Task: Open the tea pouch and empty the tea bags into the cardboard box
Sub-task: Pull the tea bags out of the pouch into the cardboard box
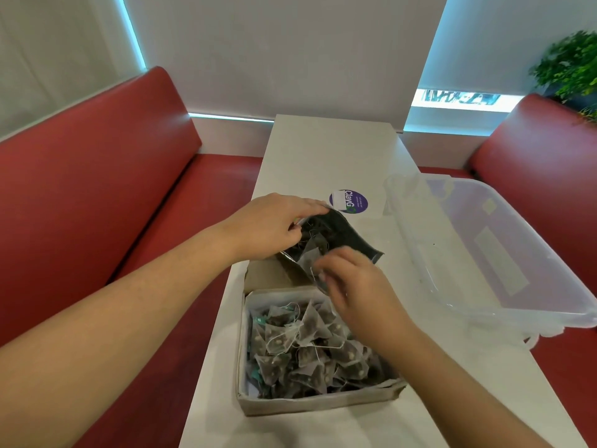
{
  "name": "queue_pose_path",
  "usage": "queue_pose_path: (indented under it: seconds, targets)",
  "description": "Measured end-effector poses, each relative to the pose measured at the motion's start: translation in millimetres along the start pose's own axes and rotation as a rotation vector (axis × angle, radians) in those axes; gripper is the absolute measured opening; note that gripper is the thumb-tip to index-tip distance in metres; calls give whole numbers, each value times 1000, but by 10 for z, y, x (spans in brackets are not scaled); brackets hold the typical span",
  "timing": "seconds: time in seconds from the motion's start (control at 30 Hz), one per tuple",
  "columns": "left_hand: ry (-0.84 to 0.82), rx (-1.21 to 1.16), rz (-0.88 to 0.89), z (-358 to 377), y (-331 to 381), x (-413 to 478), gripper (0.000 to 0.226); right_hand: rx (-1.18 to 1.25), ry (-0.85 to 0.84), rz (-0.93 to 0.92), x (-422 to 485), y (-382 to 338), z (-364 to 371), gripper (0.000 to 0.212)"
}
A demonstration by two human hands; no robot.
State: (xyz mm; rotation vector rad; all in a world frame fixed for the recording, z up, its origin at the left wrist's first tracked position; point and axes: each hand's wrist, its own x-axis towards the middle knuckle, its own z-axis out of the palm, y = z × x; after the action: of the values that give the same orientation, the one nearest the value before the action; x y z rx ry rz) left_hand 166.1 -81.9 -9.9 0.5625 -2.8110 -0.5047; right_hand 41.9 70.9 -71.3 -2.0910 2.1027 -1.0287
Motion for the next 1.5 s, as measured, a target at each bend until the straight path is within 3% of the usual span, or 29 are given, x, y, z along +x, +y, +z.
queue_pose_path:
  seconds: [0.07,0.13,0.23,0.3,0.43,0.5,0.63,0.7,0.8,0.87,1.03,1.17,1.37,1.47,1.5]
  targets:
    - [-14,-9,-3,7,9,1,59,-92,-153,77,225,147,76,45]
    - [-22,-11,-9,6,15,8,60,-188,-416,110,438,238,208,59]
    - [-17,-33,-29,4,20,14,61,-240,-682,179,654,255,333,43]
    - [-10,-43,-33,7,15,13,61,-208,-631,188,674,228,299,27]
    - [7,-28,-37,-2,-36,6,60,12,-178,86,341,36,-19,18]
    - [20,-23,-40,-12,-63,11,60,118,-72,28,70,-157,-186,15]
    - [22,-19,-43,3,-62,36,60,56,-398,4,-276,-308,-216,26]
    - [16,-11,-41,15,-44,33,60,38,-376,41,-267,-248,-251,29]
    - [14,-18,-34,12,-28,11,59,30,-184,79,-69,-127,-299,26]
    - [11,-19,-28,6,-12,4,59,-68,-182,69,180,-3,-198,30]
    - [11,-22,10,6,73,25,61,-363,-683,276,919,273,448,44]
    - [4,-5,20,1,74,29,61,-307,-794,343,1084,373,681,36]
    - [25,16,27,2,11,57,58,-314,-702,428,1049,313,721,32]
    - [20,27,26,-5,-1,81,59,-227,-702,496,768,225,426,17]
    - [13,41,24,-3,-4,88,59,-181,-606,415,677,191,313,17]
